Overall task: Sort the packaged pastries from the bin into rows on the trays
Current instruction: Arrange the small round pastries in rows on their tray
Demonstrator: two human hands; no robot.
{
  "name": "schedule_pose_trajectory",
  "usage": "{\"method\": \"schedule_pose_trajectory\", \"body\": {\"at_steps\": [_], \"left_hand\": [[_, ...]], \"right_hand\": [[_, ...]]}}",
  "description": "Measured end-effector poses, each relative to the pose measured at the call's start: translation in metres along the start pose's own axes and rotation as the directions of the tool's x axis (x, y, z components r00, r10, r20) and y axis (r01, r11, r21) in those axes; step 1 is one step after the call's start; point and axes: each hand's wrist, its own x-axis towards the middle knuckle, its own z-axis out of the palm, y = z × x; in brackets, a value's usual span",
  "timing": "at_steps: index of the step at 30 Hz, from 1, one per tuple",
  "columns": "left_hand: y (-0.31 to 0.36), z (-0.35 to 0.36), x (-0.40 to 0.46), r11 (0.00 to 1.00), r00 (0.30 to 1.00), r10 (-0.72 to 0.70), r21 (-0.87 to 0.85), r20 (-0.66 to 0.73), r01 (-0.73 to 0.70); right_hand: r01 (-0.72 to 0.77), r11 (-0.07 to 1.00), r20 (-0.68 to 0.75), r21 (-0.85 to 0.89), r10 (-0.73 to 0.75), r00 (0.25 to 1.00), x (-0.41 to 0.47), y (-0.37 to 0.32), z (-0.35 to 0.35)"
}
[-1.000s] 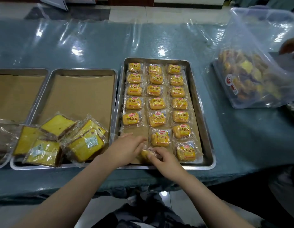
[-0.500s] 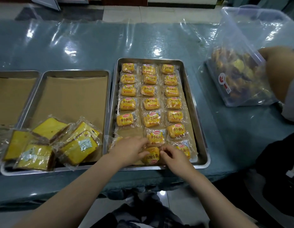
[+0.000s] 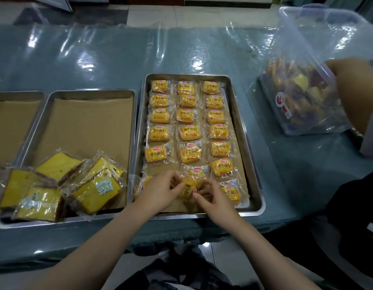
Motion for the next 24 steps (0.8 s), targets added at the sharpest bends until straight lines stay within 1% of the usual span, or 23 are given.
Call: {"method": "schedule_pose_trajectory", "body": {"at_steps": [1, 3, 5, 6, 8, 10, 12, 13, 14, 16, 18, 19, 21, 23, 24], "left_hand": [[-0.001, 0.0, -0.002, 0.999, 0.999, -0.034, -0.039, 0.001, 0.034], [-0.004, 0.003, -0.007, 0.991, 0.996, -0.088, -0.095, 0.02, 0.09], [-0.009, 0.006, -0.012, 0.983, 0.992, -0.124, -0.128, 0.038, 0.128], [-0.012, 0.008, -0.013, 0.985, 0.992, -0.124, -0.113, 0.038, 0.127], [-0.017, 0.01, -0.016, 0.996, 0.996, -0.089, -0.007, 0.014, 0.089], [-0.021, 0.013, -0.021, 0.975, 0.999, 0.005, 0.222, -0.041, 0.004], [-0.03, 0.019, -0.024, 0.88, 0.985, 0.141, 0.469, -0.098, -0.079], [-0.033, 0.021, -0.025, 0.836, 0.975, 0.193, 0.538, -0.11, -0.105], [-0.036, 0.021, -0.025, 0.813, 0.967, 0.231, 0.568, -0.111, -0.128], [-0.042, 0.02, -0.021, 0.781, 0.944, 0.324, 0.582, -0.07, -0.225], [-0.043, 0.016, -0.018, 0.745, 0.914, 0.404, 0.573, 0.019, -0.341], [-0.043, 0.013, -0.015, 0.736, 0.91, 0.411, 0.566, 0.062, -0.371], [-0.043, 0.008, -0.01, 0.751, 0.924, 0.355, 0.545, 0.144, -0.373], [-0.042, 0.003, -0.005, 0.744, 0.936, 0.292, 0.567, 0.199, -0.353], [-0.041, 0.002, -0.005, 0.732, 0.94, 0.264, 0.59, 0.215, -0.34]], "right_hand": [[-0.006, 1.0, 0.007, 0.008, 0.006, 1.0, 0.0, 0.001, 0.004], [0.0, 0.999, -0.003, -0.035, 0.0, 1.0, 0.001, 0.003, 0.011], [0.027, 0.99, -0.008, -0.137, -0.029, 1.0, 0.002, 0.004, 0.018], [0.05, 0.976, 0.0, -0.21, -0.052, 0.999, 0.003, 0.004, 0.02], [0.102, 0.927, 0.033, -0.36, -0.096, 0.995, 0.005, 0.005, 0.025], [0.145, 0.868, 0.072, -0.476, -0.126, 0.989, 0.006, 0.002, 0.027], [0.196, 0.823, 0.115, -0.534, -0.159, 0.981, 0.008, 0.0, 0.03], [0.221, 0.808, 0.139, -0.546, -0.172, 0.975, 0.009, -0.001, 0.031], [0.239, 0.8, 0.157, -0.551, -0.183, 0.971, 0.009, -0.001, 0.032], [0.246, 0.806, 0.137, -0.538, -0.204, 0.969, 0.01, -0.001, 0.032], [0.242, 0.815, 0.052, -0.527, -0.253, 0.966, 0.011, 0.001, 0.028], [0.249, 0.807, 0.01, -0.535, -0.288, 0.958, 0.012, 0.001, 0.025], [0.274, 0.757, -0.037, -0.593, -0.365, 0.93, 0.015, 0.002, 0.017], [0.291, 0.689, -0.015, -0.664, -0.401, 0.916, 0.021, 0.005, 0.01], [0.289, 0.664, 0.019, -0.69, -0.383, 0.924, 0.024, 0.006, 0.007]]}}
